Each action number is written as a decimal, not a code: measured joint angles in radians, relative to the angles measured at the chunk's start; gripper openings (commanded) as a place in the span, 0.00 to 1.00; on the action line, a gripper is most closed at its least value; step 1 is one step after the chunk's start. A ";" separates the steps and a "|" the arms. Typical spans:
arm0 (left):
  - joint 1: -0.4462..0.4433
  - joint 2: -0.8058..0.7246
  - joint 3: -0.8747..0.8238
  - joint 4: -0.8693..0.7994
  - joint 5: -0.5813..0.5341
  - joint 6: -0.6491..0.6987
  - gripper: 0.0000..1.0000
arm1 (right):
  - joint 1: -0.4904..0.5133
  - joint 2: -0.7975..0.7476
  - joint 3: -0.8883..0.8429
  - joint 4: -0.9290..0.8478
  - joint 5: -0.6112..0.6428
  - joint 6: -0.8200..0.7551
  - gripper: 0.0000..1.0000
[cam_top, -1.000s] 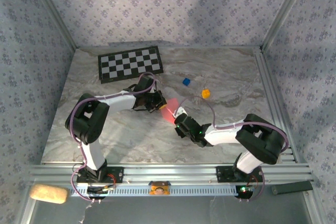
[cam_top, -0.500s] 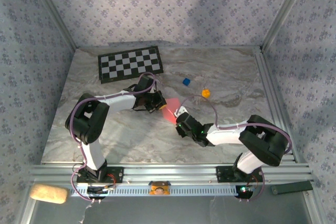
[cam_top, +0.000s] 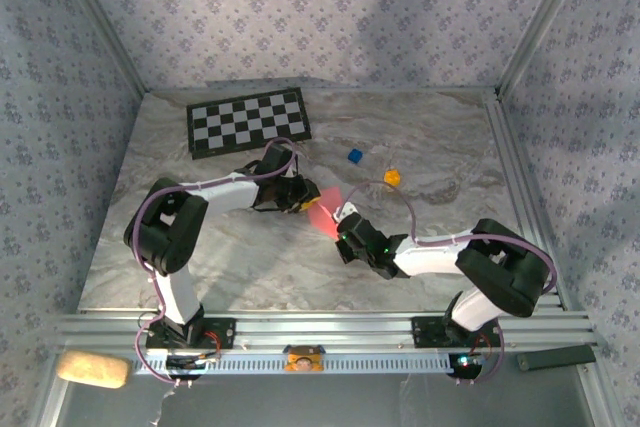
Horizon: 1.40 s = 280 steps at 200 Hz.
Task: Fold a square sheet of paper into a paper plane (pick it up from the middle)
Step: Fourth fold the wing at the center of the table.
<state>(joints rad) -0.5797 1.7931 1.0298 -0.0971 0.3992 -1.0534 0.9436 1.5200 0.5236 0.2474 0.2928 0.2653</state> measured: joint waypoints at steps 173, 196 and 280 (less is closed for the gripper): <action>0.043 -0.178 -0.089 -0.057 -0.091 0.013 0.03 | -0.064 0.105 -0.002 0.225 -0.205 0.175 0.03; 0.043 -0.177 -0.096 -0.027 -0.068 0.013 0.00 | -0.088 0.105 -0.012 0.248 -0.259 0.206 0.03; 0.039 -0.128 -0.103 0.056 0.024 -0.004 0.00 | -0.174 0.128 -0.065 0.382 -0.443 0.346 0.04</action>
<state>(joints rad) -0.5407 1.6650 0.9264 -0.0406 0.4229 -1.0576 0.7696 1.6482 0.4587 0.6292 -0.1505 0.6113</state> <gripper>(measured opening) 0.044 0.051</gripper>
